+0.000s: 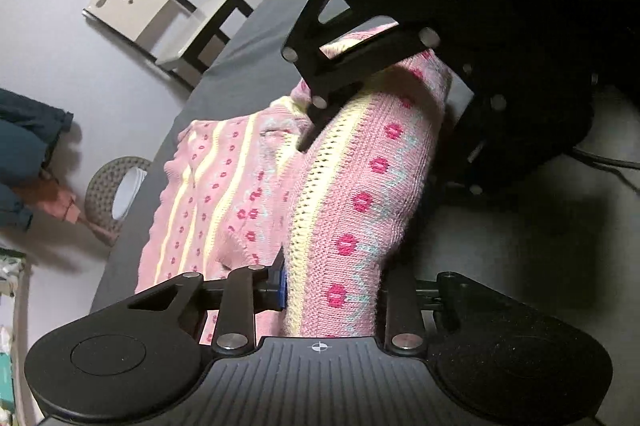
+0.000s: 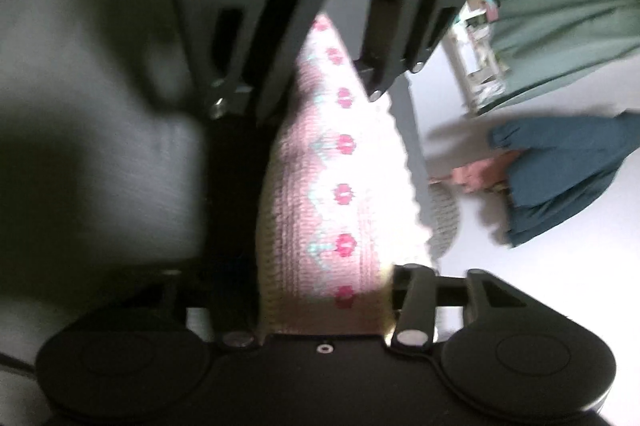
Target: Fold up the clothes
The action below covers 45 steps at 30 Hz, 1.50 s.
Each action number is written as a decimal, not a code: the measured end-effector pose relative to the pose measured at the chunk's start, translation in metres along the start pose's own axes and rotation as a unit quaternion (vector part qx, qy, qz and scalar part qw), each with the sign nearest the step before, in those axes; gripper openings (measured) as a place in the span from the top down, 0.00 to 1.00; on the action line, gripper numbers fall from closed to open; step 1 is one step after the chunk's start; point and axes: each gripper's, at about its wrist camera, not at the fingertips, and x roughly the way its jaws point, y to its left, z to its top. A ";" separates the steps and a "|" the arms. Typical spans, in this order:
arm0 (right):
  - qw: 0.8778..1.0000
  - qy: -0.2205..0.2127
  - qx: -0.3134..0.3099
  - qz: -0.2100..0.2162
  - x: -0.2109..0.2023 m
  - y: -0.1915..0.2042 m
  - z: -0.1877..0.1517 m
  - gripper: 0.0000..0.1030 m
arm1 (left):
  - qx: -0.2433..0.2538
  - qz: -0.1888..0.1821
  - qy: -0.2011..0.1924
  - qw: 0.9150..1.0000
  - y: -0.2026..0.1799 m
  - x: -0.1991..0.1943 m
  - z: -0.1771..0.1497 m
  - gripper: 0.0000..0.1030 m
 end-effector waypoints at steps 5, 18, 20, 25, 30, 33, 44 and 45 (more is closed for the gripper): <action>0.999 0.009 -0.021 0.036 -0.020 0.004 0.008 0.67 | 0.008 -0.030 -0.012 0.999 -0.010 -0.023 0.000 0.73; 0.968 0.011 0.041 0.248 -0.091 -0.023 0.022 0.65 | -0.085 -0.283 -0.021 0.955 0.004 -0.080 -0.007 0.73; 0.957 0.013 0.057 0.283 -0.098 -0.032 0.024 0.65 | -0.101 -0.282 -0.031 0.954 0.019 -0.074 -0.009 0.72; 0.922 0.027 0.124 0.366 -0.051 -0.090 0.024 0.65 | -0.122 -0.250 -0.036 0.960 0.052 -0.065 -0.010 0.58; 0.897 0.048 0.123 0.422 -0.006 -0.132 0.031 0.65 | -0.102 -0.183 -0.052 0.976 0.077 -0.068 -0.020 0.27; 0.884 0.060 0.135 0.444 0.010 -0.139 0.029 0.65 | -0.130 -0.152 -0.086 0.976 0.093 -0.074 -0.040 0.27; 0.849 0.086 0.183 0.488 0.063 -0.165 0.013 0.65 | -0.200 -0.035 -0.140 0.969 0.090 -0.086 -0.114 0.26; 0.849 0.085 0.188 0.486 0.068 -0.167 0.010 0.65 | -0.202 -0.033 -0.141 0.969 0.089 -0.086 -0.116 0.26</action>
